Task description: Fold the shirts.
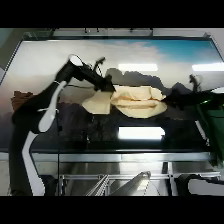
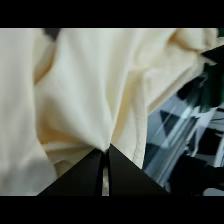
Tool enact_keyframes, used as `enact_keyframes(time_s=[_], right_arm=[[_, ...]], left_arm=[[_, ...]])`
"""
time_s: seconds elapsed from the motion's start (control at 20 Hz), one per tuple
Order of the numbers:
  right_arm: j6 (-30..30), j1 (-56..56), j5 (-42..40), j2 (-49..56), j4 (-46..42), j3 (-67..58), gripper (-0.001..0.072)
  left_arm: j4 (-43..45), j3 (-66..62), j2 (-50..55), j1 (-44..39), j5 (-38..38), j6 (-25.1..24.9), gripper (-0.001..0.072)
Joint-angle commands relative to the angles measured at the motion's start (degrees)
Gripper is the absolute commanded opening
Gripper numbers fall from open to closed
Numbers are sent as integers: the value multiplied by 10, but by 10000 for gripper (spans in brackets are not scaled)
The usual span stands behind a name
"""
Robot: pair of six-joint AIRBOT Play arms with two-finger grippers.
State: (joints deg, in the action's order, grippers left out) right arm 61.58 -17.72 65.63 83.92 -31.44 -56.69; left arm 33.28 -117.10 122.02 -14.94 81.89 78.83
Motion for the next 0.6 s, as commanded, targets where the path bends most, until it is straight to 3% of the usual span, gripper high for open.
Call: enact_keyframes(time_s=[0.0, 0.1, 0.3, 0.55], right_arm=[[-18, -45, 52, -98, 60, -65, 17], [-43, -83, 54, -164, 147, -120, 17], [-125, -157, 49, -300, 305, -219, 17], [-150, -179, -7, -414, 259, -242, 17]], left_arm=[[-188, 9, -110, 57, -6, -68, 17], [-250, 2, -190, 100, 4, -82, 17], [-253, -1, -357, 207, 25, -83, 18], [-248, 79, -476, 316, 95, -76, 19]])
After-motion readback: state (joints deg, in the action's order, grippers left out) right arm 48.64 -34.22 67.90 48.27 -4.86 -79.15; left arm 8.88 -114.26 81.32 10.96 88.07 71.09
